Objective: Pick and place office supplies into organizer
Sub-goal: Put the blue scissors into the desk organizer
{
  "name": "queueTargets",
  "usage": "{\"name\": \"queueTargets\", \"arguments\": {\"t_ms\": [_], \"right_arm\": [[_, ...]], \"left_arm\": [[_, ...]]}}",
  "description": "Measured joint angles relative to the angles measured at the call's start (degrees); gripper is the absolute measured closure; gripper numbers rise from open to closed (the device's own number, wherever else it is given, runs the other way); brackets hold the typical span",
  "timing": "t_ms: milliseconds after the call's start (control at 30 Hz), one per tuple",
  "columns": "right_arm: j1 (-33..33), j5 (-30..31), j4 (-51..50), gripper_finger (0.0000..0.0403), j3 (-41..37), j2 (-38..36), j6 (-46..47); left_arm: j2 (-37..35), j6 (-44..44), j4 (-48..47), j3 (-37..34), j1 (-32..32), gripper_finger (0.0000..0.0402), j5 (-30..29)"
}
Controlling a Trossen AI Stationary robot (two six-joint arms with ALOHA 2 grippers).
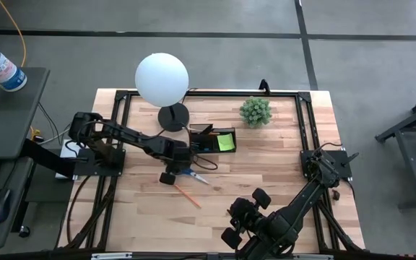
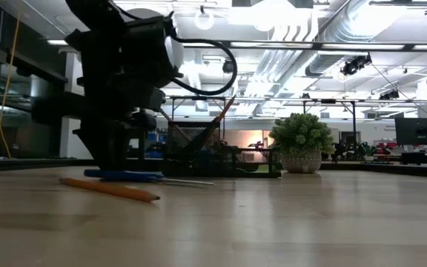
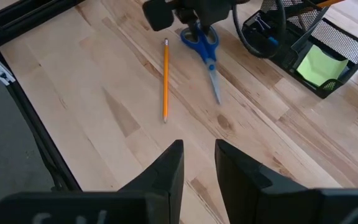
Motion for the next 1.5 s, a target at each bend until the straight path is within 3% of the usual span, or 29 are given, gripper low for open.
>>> {"name": "queueTargets", "arguments": {"t_ms": [1000,1500], "right_arm": [[4.35,-0.55,-1.49,0.0320,0.00,0.00,5.55],[5.04,3.03,-1.55,0.0320,0.00,0.00,0.95]], "left_arm": [[-3.13,0.12,-23.54,20.00,0.08,0.0358,-5.15],[-4.95,3.05,-38.41,32.81,0.12,0.0357,-18.63]]}}
